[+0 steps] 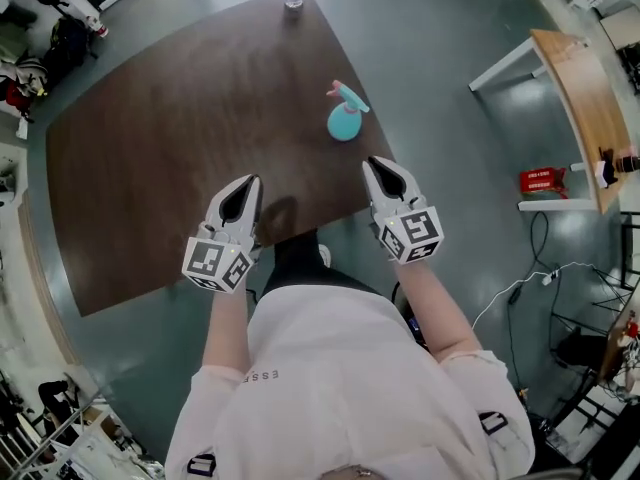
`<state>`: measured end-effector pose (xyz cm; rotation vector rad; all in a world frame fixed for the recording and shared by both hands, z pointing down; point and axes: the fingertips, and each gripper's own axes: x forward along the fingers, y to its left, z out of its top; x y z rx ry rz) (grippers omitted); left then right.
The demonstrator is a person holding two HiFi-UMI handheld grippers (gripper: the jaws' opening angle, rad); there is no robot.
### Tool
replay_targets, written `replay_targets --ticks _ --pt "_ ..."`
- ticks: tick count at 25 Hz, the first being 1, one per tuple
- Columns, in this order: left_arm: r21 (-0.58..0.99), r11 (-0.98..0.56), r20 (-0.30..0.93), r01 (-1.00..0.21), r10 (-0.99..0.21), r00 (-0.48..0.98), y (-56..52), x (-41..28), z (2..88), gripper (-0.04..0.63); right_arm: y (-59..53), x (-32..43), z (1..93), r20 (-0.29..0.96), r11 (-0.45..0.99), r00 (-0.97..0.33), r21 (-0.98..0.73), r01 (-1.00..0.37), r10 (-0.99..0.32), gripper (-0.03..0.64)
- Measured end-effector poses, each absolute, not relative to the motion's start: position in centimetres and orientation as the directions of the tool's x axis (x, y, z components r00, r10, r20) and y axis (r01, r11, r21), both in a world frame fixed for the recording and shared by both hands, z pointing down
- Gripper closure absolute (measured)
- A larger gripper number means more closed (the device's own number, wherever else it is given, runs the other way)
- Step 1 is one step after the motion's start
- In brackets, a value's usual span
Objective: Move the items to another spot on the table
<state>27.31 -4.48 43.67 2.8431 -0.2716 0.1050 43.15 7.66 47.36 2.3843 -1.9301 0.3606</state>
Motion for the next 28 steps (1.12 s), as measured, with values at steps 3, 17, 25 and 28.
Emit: replay_targets --ticks 3,17,25,28 --pt "0.291 -0.942 0.11 -0.17 -0.143 0.984 -5.7 29.9 44.6 0.578 6.0 44.8 48.4 0.238 -0.222 0.188 -0.127 -0.967 -0.953 0.528" --pt "0.349 -0.918 0.158 -0.187 -0.139 0.978 -11.0 37.0 48.9 0.578 -1.9 51.4 52.5 0.305 -0.171 0.136 -0.091 -0.981 -0.943 0.344" --pt "0.359 -0.91 0.169 -0.206 -0.154 0.974 -12.9 37.5 50.0 0.578 -3.9 51.3 53.4 0.323 -0.126 0.096 -0.074 -0.989 -0.941 0.462" --pt "0.354 -0.912 0.168 -0.207 -0.156 0.973 -13.3 37.7 49.8 0.578 -4.0 51.3 53.2 0.327 -0.109 0.08 -0.071 -0.992 -0.942 0.467"
